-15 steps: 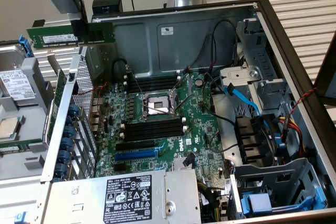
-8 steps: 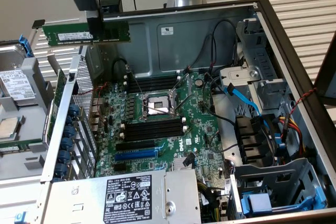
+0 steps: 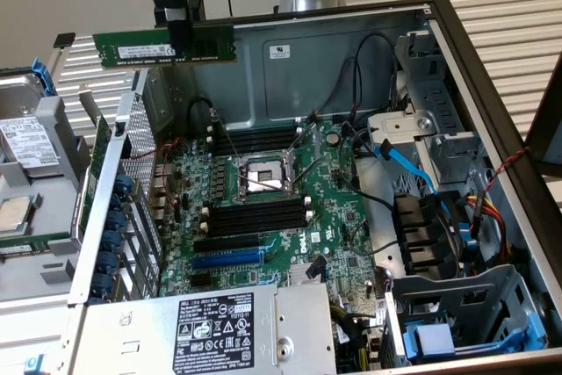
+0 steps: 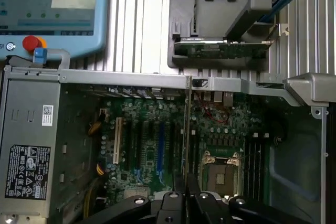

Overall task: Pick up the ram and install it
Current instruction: 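Pick up the ram and move it above insertion slot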

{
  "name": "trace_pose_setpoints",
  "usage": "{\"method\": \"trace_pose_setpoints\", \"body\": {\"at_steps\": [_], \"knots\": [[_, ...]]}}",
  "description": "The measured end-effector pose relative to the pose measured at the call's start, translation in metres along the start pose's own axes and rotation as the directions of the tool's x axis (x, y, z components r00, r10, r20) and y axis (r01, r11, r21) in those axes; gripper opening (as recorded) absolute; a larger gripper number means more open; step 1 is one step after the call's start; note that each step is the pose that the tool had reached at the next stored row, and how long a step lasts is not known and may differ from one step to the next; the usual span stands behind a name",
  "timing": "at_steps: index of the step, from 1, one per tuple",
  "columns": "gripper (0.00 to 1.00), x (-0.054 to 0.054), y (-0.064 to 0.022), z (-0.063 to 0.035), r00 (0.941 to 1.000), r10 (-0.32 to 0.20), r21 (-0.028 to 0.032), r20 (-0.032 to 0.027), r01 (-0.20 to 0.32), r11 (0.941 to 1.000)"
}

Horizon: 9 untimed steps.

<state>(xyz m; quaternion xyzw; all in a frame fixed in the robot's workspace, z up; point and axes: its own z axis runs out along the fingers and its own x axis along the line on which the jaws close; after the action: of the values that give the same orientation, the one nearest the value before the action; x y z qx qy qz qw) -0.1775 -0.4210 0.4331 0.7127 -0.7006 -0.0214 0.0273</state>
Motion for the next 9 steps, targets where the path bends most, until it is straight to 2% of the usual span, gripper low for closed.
{"method": "trace_pose_setpoints", "body": {"at_steps": [4,9], "knots": [[0.13,-0.006,-0.0098,-0.0007,1.0,0.0,0.0001,-0.0001,0.0,1.0],[0.13,-0.007,-0.0304,-0.002,1.0,0.0,0.0024,-0.0001,0.0,1.0]]}}
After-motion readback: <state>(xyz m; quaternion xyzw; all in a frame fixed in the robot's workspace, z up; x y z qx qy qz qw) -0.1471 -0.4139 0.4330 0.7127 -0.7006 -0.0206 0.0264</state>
